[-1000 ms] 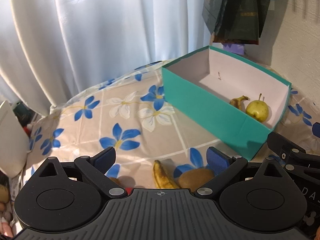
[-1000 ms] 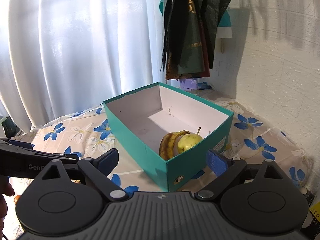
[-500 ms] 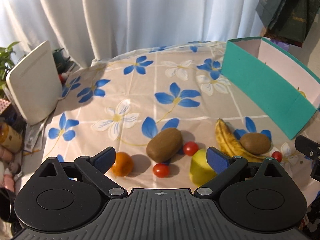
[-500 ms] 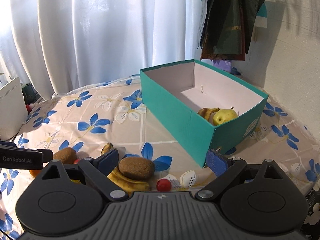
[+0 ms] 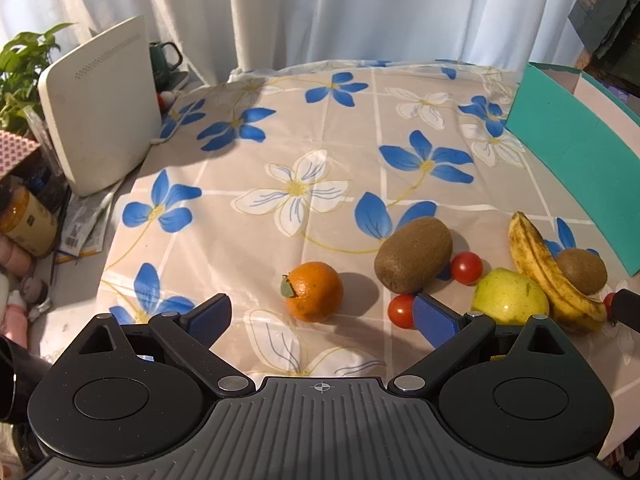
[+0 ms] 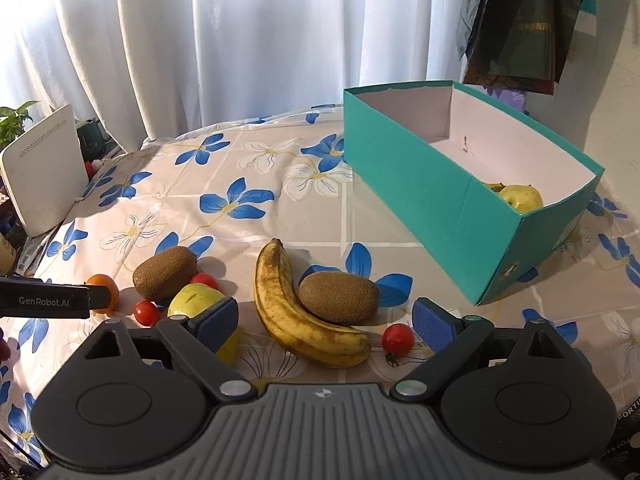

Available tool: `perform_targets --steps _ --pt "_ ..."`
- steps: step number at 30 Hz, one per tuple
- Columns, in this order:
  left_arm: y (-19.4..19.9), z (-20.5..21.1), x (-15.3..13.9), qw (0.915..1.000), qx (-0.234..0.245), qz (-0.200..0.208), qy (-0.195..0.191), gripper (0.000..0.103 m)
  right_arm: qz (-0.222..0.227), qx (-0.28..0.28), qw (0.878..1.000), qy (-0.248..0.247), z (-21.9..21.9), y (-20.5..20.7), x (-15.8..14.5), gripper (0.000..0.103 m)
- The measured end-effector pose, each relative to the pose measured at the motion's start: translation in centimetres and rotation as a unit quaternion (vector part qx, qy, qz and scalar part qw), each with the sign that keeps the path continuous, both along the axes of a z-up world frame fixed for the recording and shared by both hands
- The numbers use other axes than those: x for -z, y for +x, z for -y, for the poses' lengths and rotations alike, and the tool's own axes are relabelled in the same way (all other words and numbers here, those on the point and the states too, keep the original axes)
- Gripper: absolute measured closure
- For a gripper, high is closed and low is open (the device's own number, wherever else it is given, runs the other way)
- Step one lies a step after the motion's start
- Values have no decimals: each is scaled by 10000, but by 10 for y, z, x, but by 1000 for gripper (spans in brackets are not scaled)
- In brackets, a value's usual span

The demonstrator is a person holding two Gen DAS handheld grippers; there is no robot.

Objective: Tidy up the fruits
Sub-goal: 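Withdraw both tools from the box back over the remaining fruit, then grasp the orange with the left gripper while the right gripper grasps the yellow pear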

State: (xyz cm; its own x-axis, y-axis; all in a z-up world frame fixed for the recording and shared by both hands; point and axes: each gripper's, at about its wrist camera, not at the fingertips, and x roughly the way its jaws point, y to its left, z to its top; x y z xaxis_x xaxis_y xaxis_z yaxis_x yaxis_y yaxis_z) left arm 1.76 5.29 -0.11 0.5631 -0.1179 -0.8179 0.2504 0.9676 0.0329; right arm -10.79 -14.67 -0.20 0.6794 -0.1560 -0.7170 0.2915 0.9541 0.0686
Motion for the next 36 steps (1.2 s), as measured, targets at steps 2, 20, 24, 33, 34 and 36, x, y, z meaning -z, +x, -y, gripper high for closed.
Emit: perform_targets --steps 2,20,24,33,34,36 --pt "2 -2 3 10000 60 56 -4 3 -46 -58 10000 38 -3 4 3 8" --pt "32 -15 29 9998 7 -206 -83 19 -123 -801 9966 116 -38 31 16 9" --pt "34 -13 32 9996 64 -268 -87 26 -160 -853 9961 133 -41 35 19 9" --pt "36 -7 41 9985 184 -500 -94 47 -212 -962 9951 108 -49 40 20 11" --pt "37 -7 42 9984 177 -521 -89 52 -216 -961 9951 104 -50 41 20 11" --pt "40 -8 44 9981 156 -591 -123 57 -232 -958 9951 101 -50 41 21 12"
